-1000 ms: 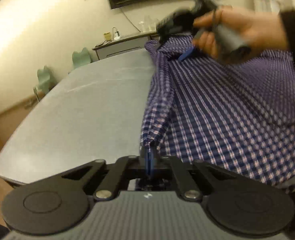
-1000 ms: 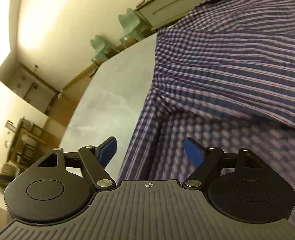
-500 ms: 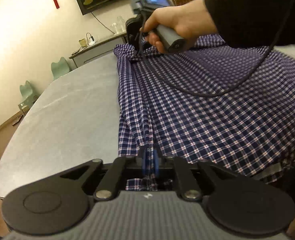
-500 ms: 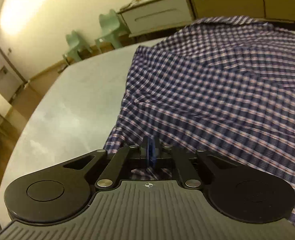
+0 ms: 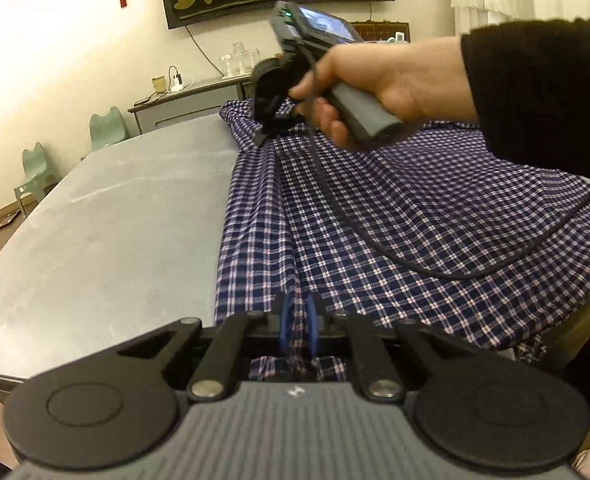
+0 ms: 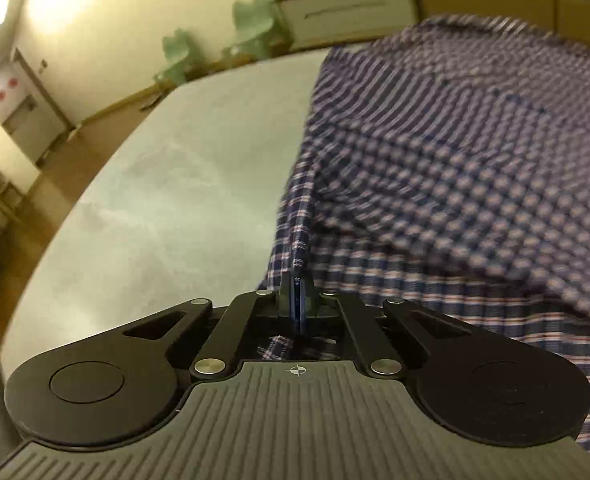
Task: Fold clothes
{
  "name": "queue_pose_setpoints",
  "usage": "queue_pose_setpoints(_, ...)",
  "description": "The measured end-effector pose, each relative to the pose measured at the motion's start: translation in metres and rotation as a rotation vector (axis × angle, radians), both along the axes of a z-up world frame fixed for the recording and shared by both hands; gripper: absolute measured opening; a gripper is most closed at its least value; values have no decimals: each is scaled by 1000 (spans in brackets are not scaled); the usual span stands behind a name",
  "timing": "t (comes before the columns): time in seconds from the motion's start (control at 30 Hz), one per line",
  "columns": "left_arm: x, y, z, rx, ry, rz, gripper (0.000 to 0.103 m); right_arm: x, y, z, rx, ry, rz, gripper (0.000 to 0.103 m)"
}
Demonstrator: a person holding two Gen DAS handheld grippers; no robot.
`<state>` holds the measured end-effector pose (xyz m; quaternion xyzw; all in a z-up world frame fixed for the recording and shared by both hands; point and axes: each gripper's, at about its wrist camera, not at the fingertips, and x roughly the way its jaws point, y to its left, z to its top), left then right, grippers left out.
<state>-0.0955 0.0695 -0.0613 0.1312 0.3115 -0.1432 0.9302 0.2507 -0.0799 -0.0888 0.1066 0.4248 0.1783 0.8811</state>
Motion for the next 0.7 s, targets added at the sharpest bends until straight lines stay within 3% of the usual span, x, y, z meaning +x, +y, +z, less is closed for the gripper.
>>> queue_pose_setpoints(0.07,-5,10,6,-21,-18,-17,17,-4,-5,0,-15,-2,2,1)
queue_pose_setpoints(0.17,-16,30,12,-24,-70,20,46,-20,-21,4,45,-3,-8,31)
queue_pose_setpoints(0.2,-20,37,14,-25,-88,32,50,-26,-27,6,73,-5,-14,39)
queue_pose_setpoints(0.27,-18,47,15,-50,-76,51,53,-38,-35,13,148,1,-17,47)
queue_pose_setpoints(0.4,-7,38,2,-12,-42,23,54,-72,-30,16,225,26,53,52)
queue_pose_setpoints(0.43,-2,33,-3,17,-36,5,53,-78,-27,13,222,32,70,52)
queue_pose_setpoints(0.47,1,28,-7,46,-25,-8,32,-79,-25,9,204,33,78,52)
queue_pose_setpoints(0.5,3,25,-10,63,-11,-21,2,-81,-22,5,186,34,85,49)
queue_pose_setpoints(0.53,4,23,-9,68,2,-18,0,-82,-20,1,168,34,93,47)
queue_pose_setpoints(0.6,1,22,-6,75,25,-15,0,-85,-15,-8,132,36,107,20)
queue_pose_setpoints(0.63,-1,20,-5,78,43,-20,0,-87,-12,-12,113,37,115,14)
queue_pose_setpoints(0.7,-4,16,-8,103,65,-32,0,-85,-15,-15,121,52,122,12)
